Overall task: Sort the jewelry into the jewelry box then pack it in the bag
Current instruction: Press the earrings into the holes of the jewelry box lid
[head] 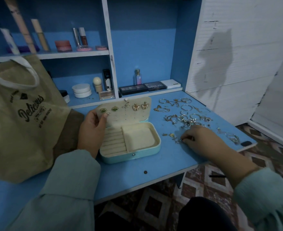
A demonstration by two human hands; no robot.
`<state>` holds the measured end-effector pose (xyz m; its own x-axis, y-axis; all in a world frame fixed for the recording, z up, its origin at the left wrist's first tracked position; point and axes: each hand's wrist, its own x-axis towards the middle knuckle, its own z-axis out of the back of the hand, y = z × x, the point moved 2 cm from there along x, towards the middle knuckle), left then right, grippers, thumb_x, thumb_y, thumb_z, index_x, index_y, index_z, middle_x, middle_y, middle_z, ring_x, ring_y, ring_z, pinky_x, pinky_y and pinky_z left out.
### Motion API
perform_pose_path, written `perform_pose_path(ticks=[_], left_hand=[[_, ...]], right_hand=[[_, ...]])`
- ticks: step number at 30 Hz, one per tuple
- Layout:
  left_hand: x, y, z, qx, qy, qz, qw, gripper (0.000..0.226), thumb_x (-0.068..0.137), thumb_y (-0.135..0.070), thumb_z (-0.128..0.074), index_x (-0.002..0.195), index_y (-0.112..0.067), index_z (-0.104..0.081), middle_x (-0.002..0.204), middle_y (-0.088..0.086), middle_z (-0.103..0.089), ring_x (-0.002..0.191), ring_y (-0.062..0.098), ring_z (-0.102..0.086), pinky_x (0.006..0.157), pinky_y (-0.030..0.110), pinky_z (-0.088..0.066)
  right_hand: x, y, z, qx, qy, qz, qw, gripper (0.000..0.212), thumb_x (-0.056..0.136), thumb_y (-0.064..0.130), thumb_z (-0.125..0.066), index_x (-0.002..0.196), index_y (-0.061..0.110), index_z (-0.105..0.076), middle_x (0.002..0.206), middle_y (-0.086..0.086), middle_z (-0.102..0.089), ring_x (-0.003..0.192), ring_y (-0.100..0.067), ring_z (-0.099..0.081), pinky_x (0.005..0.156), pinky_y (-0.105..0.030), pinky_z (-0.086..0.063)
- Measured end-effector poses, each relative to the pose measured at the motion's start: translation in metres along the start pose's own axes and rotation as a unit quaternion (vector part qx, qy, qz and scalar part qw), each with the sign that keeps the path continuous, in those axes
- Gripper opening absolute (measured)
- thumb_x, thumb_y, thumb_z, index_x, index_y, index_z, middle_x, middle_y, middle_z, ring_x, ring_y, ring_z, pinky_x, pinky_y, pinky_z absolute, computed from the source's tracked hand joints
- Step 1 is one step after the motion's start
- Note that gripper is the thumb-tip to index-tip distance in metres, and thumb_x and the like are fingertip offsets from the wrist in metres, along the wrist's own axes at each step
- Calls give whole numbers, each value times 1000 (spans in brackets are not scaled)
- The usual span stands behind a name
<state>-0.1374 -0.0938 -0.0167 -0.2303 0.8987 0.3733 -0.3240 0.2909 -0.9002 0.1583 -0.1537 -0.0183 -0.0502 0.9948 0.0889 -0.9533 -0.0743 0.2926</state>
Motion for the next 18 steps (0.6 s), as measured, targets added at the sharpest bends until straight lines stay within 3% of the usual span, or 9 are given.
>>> perform_pose_path(ticks=[5, 9, 13, 18], left_hand=[[1, -1, 1, 6, 6, -2, 1000, 14, 93, -26, -54, 102, -17, -58, 90, -12, -62, 83, 0, -56, 66, 9, -39], [-1, -3, 1, 15, 7, 0, 1000, 9, 94, -25, -53, 100, -20, -55, 87, -19, -58, 81, -7, -53, 65, 7, -37], [-1, -5, 1, 1, 9, 8, 1000, 8, 93, -25, -53, 101, -23, -55, 89, -20, -58, 83, -7, -54, 67, 9, -38], [0, -3, 1, -8, 6, 13, 1000, 9, 94, -22, -53, 102, -23, -55, 89, -21, -59, 83, -7, -55, 62, 2, -40]], right_hand=[[-3, -2, -3, 17, -59, -3, 998, 16, 90, 16, -57, 99, 12, -70, 94, 2, -47, 92, -20, -55, 80, -27, -43], [20, 10, 5, 40, -90, 13, 995, 18, 90, 13, -56, 102, 10, -69, 95, -2, -53, 90, -20, -55, 76, -22, -37], [52, 26, 7, 39, -53, 0, 998, 22, 91, 12, -53, 107, 12, -68, 110, -7, -63, 96, -23, -59, 80, -26, -42], [80, 34, 0, 4, 22, -36, 999, 22, 91, 16, -54, 108, 13, -67, 115, -7, -63, 105, -24, -57, 89, -31, -45]])
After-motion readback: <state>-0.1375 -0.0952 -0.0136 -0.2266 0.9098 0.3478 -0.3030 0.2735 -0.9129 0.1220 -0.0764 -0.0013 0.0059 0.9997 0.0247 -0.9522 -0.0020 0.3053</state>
